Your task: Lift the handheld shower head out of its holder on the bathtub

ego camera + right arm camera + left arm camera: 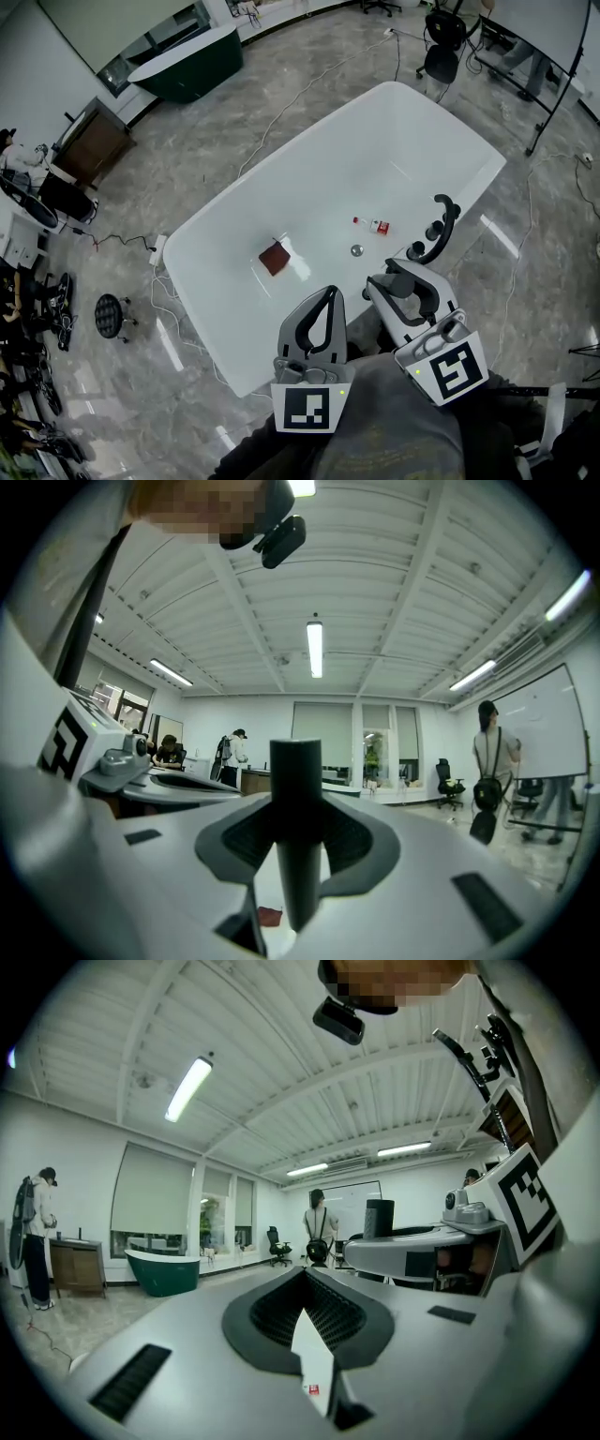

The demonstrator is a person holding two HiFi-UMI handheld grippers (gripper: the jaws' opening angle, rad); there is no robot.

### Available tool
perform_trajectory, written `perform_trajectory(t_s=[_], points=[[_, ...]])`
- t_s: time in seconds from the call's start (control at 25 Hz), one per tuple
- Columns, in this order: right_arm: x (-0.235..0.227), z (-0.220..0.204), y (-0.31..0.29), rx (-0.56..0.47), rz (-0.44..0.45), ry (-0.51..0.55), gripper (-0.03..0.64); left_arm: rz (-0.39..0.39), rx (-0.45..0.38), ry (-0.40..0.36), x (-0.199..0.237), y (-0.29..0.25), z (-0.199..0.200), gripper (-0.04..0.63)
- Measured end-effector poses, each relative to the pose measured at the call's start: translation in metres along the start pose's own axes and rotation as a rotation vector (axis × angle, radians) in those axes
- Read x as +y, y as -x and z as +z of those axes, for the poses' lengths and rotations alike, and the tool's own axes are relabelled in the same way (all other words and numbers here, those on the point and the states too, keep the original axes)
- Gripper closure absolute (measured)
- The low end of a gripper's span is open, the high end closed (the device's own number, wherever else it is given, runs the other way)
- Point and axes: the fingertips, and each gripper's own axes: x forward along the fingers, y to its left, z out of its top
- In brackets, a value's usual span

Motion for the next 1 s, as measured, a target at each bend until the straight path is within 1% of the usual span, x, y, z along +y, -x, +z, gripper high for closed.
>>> perform_trajectory(t_s=[0.24, 0.44, 0.6, 0.76, 0.88, 1.0], points=[[0.005, -0.002, 0.016, 0.006, -0.054, 0.002, 0.483, -0.048, 0.033, 0.01, -0.01, 0.013, -0.011, 0.592], [0.017, 0.01, 0.034, -0.036, -0.051, 0.029, 0.483, -0.051, 0.029, 0.011, -0.022, 0.029, -0.013, 0.591], [0.02, 0.03, 0.054, -0.098, -0.043, 0.043, 0.483, -0.049, 0.029, -0.006, -0.04, 0.038, -0.008, 0.592], [0.026, 0.047, 0.09, -0.143, -0.018, 0.057, 0.483, -0.029, 0.003, -0.013, -0.07, 0.052, 0.003, 0.592], [0.034, 0.053, 0.123, -0.17, 0.007, 0.054, 0.483, 0.004, 0.002, -0.015, -0.092, 0.071, 0.009, 0.591], [0.042, 0.056, 0.159, -0.185, 0.035, 0.077, 0.483, 0.04, -0.007, -0.019, -0.114, 0.092, 0.017, 0.591]])
